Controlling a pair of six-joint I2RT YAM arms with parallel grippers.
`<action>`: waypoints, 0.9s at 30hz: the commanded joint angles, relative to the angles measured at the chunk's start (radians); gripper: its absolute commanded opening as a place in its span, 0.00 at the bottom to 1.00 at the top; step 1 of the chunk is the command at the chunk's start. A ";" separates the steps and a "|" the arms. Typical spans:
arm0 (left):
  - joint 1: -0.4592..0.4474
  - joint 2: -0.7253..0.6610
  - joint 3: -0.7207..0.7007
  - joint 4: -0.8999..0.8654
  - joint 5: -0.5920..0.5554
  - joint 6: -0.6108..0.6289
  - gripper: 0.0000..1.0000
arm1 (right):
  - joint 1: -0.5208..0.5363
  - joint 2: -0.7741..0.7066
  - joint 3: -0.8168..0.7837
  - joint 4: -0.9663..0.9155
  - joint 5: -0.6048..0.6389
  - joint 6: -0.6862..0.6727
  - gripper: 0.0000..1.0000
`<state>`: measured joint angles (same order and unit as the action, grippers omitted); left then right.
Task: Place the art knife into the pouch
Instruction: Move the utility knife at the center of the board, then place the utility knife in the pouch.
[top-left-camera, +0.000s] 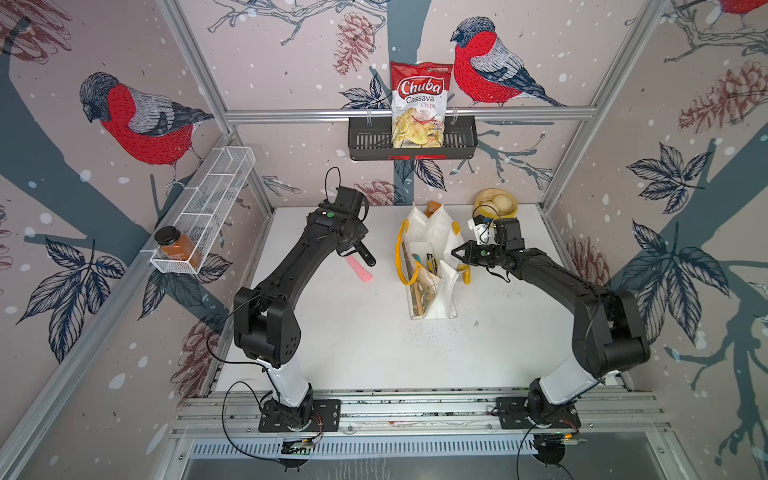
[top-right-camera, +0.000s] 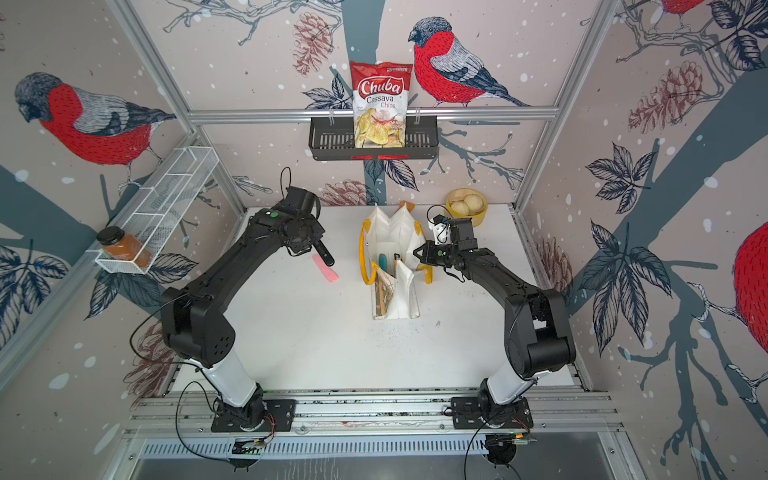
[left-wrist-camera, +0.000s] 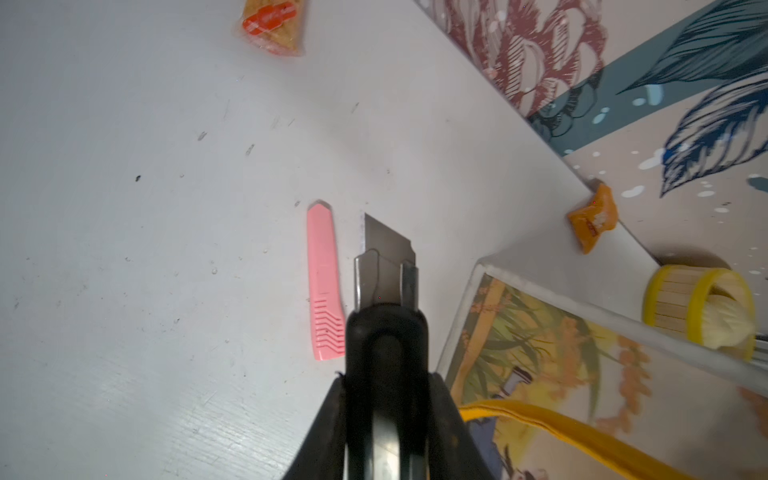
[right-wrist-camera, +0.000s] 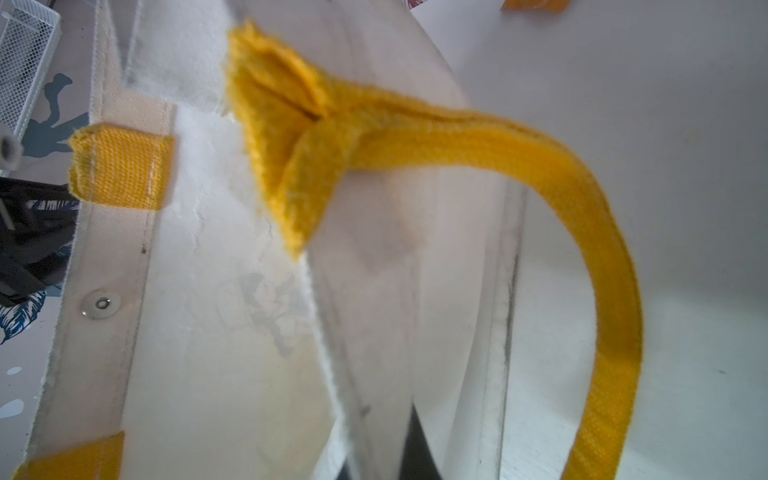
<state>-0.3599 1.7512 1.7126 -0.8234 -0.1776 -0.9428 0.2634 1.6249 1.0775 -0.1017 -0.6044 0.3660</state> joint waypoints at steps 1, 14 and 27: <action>-0.022 0.026 0.105 -0.066 -0.042 0.027 0.29 | 0.007 0.008 0.013 -0.013 0.012 0.001 0.00; -0.181 0.138 0.461 -0.115 -0.110 0.068 0.29 | 0.026 0.027 0.052 -0.035 0.026 -0.001 0.00; -0.312 0.329 0.657 -0.069 -0.053 0.147 0.30 | 0.040 0.020 0.099 -0.070 0.041 -0.007 0.00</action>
<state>-0.6586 2.0647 2.3600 -0.9253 -0.2432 -0.8371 0.3004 1.6535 1.1637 -0.1555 -0.5762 0.3660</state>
